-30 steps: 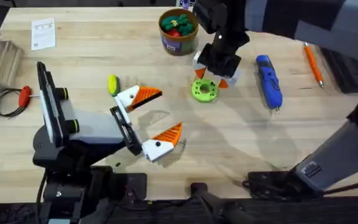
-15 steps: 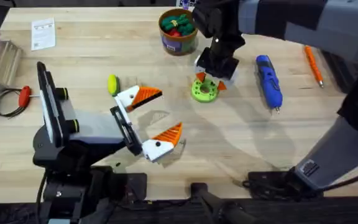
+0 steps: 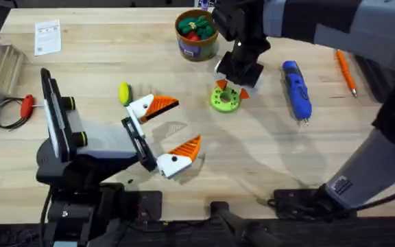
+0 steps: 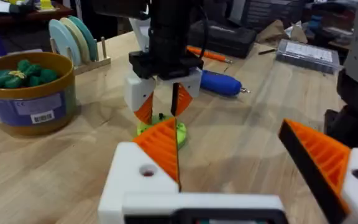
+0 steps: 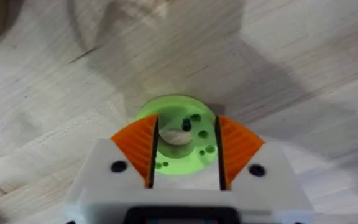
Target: Pick up the gripper from the table and insert it into the empty holder that is missing its gripper. Then pick up a screw, insert it into the mounting hole, and use the screwdriver to tighten it. Finally, clean up the table by picking up the vegetable and placing it into the bucket.
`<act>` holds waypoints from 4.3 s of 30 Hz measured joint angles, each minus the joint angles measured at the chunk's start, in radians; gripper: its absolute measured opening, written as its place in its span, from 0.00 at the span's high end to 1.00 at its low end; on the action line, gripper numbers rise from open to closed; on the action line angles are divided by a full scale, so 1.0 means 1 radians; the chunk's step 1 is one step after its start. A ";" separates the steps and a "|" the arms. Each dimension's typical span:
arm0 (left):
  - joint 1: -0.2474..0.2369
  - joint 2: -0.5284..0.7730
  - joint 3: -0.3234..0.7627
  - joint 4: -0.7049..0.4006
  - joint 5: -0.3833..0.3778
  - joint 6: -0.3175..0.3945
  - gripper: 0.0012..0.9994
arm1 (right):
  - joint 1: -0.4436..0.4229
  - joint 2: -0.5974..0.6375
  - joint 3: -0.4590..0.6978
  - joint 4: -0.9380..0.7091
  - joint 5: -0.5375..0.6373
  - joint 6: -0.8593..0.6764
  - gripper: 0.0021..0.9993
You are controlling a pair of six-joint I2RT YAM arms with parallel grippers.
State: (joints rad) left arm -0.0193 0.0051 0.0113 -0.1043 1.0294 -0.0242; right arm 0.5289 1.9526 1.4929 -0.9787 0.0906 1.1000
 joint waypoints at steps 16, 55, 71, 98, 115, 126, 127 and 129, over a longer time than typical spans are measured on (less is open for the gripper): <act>0.000 0.000 0.000 0.000 0.000 0.000 0.01 | 0.005 0.000 0.027 -0.004 0.022 0.000 0.51; 0.000 0.000 0.000 0.000 0.000 0.000 0.01 | 0.018 0.016 0.027 -0.003 0.026 0.011 0.72; 0.000 0.000 0.000 0.000 0.000 0.000 0.01 | 0.018 0.016 0.027 -0.003 0.048 0.015 0.76; 0.000 0.000 0.000 0.000 0.000 0.000 0.01 | 0.018 0.016 0.053 -0.071 0.079 0.014 1.00; 0.000 0.000 0.000 0.000 0.000 0.000 0.01 | 0.019 0.012 0.559 -0.321 0.201 -0.419 1.00; 0.000 0.000 0.000 0.000 0.000 0.000 0.01 | 0.092 -0.003 0.781 -0.385 -0.029 -0.946 1.00; 0.000 0.000 0.000 0.000 0.000 0.000 0.01 | 0.100 -0.003 0.787 -0.386 -0.059 -0.983 1.00; 0.000 0.000 0.000 0.000 0.000 0.000 0.01 | 0.119 -0.003 0.794 -0.391 -0.121 -1.062 1.00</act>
State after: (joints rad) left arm -0.0193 0.0051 0.0113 -0.1043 1.0294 -0.0242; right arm 0.6480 1.9499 2.2869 -1.3699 -0.0304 0.0378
